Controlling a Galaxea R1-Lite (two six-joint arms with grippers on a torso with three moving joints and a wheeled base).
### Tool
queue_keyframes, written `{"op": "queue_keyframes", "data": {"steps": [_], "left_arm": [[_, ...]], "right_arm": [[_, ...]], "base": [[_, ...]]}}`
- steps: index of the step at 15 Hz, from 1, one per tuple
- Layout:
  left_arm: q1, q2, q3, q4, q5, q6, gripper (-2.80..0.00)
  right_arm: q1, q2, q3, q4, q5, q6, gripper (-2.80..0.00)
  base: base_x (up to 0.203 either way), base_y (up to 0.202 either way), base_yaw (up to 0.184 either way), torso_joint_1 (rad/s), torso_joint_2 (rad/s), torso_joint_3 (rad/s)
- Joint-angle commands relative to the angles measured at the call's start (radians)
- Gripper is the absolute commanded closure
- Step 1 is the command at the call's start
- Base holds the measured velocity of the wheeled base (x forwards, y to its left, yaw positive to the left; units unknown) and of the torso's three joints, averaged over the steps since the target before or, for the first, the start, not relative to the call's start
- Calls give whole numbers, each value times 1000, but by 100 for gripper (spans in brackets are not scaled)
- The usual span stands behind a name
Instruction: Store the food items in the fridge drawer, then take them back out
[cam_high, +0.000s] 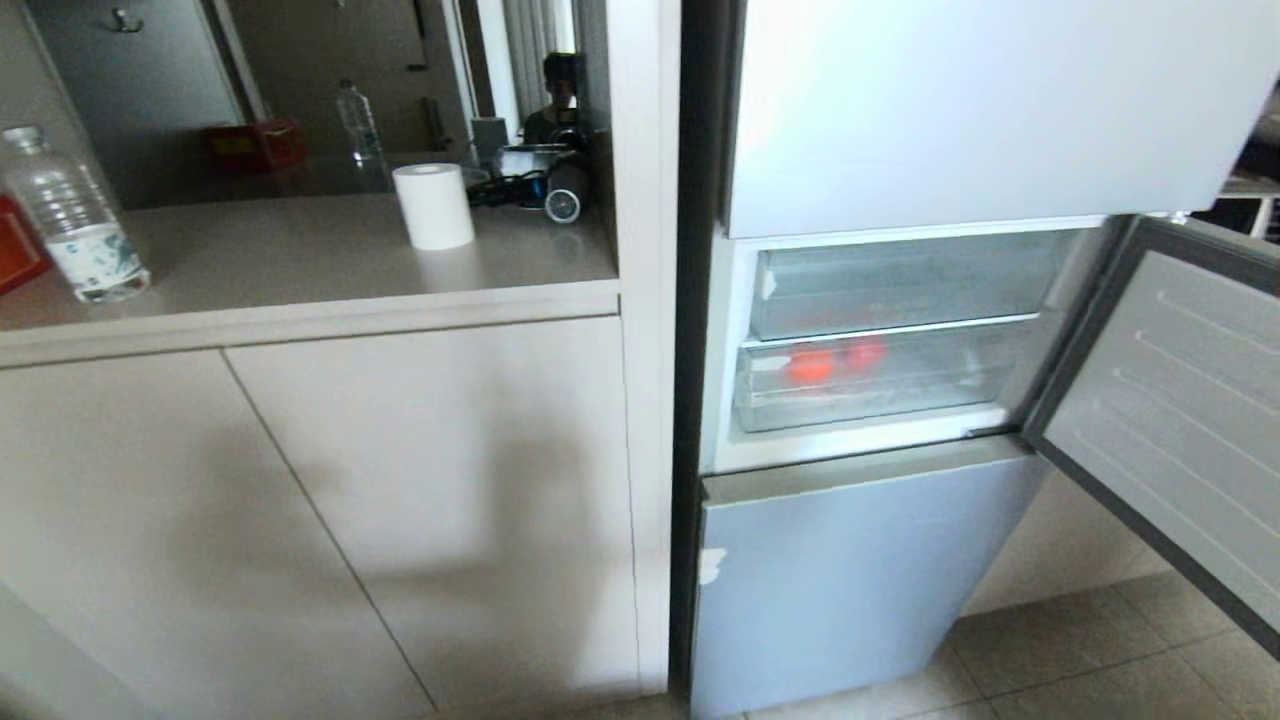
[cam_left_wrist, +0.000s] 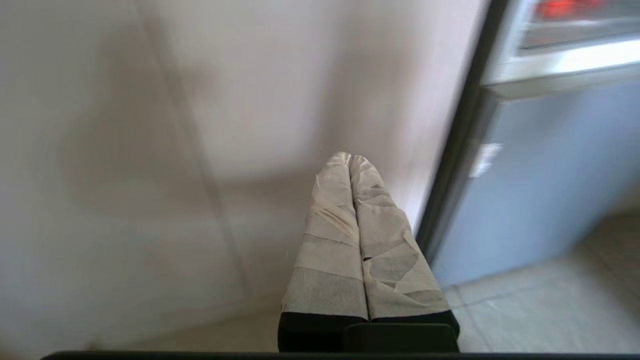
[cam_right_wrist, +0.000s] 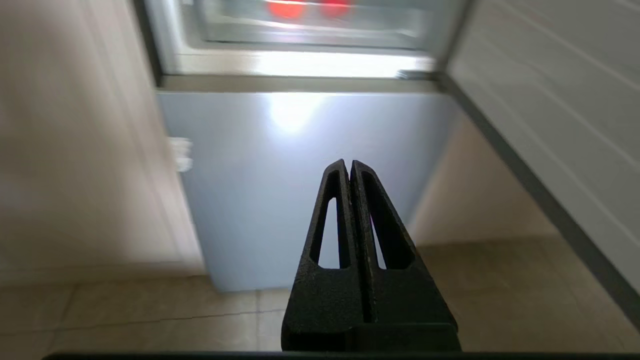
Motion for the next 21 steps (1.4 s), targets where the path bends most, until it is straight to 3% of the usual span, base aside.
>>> {"op": "queue_keyframes", "data": {"steps": [1,13,17,21], "left_arm": [[0,1,-1,0,0,0,0],[0,1,-1,0,0,0,0],[0,1,0,0,0,0,0],[0,1,0,0,0,0,0]], "right_arm": [[0,1,0,0,-1,1,0],[0,1,0,0,1,1,0],[0,1,-8,2,-9,1,0],[-2,157,-241,113,-180,69,0]], "base": [[0,9,-175,-2,2,3],[-1,7,-174,3,3,3],[-1,2,-52,4,3,1],[0,0,0,0,0,0]]}}
